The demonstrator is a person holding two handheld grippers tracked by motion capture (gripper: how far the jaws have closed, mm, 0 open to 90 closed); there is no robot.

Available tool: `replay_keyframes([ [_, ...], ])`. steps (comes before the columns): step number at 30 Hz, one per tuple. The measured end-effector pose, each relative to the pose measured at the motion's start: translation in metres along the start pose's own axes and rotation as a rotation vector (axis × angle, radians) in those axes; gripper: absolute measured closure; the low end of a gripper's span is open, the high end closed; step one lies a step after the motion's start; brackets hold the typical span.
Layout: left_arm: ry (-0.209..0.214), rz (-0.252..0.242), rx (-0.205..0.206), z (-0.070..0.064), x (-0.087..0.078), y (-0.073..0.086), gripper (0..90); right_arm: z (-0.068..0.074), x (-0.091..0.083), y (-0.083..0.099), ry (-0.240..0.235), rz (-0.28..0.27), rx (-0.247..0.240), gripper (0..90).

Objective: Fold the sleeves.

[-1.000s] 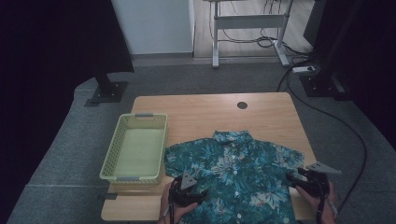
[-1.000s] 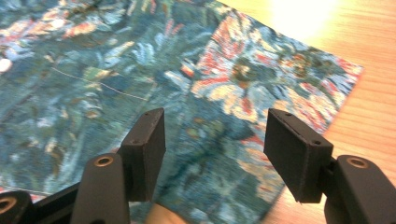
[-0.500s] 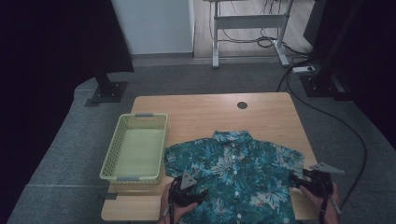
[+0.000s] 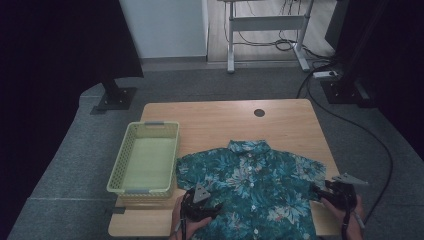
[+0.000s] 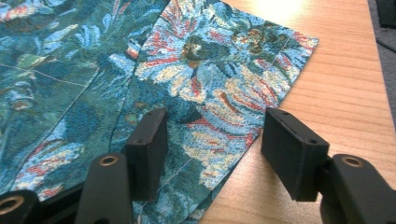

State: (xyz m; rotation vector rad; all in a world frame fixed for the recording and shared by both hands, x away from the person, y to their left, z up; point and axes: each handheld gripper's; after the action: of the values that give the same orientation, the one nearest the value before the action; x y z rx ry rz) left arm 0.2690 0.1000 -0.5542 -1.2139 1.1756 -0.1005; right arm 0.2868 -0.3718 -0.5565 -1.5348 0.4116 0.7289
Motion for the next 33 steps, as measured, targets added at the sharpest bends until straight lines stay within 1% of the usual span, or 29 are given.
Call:
replay_keyframes([
  [2, 0.0, 0.0, -0.001, 0.0, 0.0, 0.0, 37.2, 0.001, 0.001, -0.001, 0.017, 0.003, -0.008, 44.9],
  [5, -0.003, 0.001, 0.002, 0.0, 0.0, 0.0, 37.2, 0.002, 0.003, -0.005, 0.055, 0.016, -0.011, 50.4],
  [7, -0.005, 0.002, 0.006, -0.001, 0.0, 0.0, 37.2, 0.003, 0.005, -0.007, 0.066, 0.019, -0.011, 52.9],
  [9, -0.008, 0.005, 0.01, -0.001, 0.0, 0.0, 37.2, 0.003, 0.006, -0.009, 0.068, 0.023, -0.01, 57.3],
  [12, -0.012, 0.004, 0.012, -0.002, 0.0, 0.0, 37.2, 0.003, 0.006, -0.011, 0.067, 0.033, -0.01, 63.4],
  [19, -0.022, 0.01, 0.026, -0.003, 0.001, 0.0, 37.2, 0.005, 0.007, -0.018, 0.06, 0.079, -0.003, 77.9],
  [22, -0.024, 0.01, 0.028, -0.003, 0.001, 0.0, 37.2, 0.004, 0.008, -0.018, 0.053, 0.08, 0.0, 83.0],
  [24, -0.023, 0.01, 0.026, -0.003, 0.001, 0.0, 37.2, 0.004, 0.007, -0.017, 0.047, 0.076, 0.004, 84.6],
  [26, -0.022, 0.01, 0.026, -0.003, 0.001, 0.0, 37.2, 0.003, 0.007, -0.017, 0.04, 0.071, 0.022, 85.7],
  [33, -0.021, 0.009, 0.023, -0.003, 0.001, 0.0, 37.2, 0.0, 0.007, -0.014, 0.025, 0.049, 0.058, 86.5],
])
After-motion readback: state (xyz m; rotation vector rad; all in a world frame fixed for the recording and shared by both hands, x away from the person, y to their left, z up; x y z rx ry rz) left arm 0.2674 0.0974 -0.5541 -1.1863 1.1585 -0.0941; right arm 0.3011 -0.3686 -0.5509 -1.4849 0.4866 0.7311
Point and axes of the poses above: each handheld gripper's, and its own axes: x roughly forward along the jaws, y roughly out of its underside, z roughly to its left, and after that the axes turned 4 degrees about y, right-handed
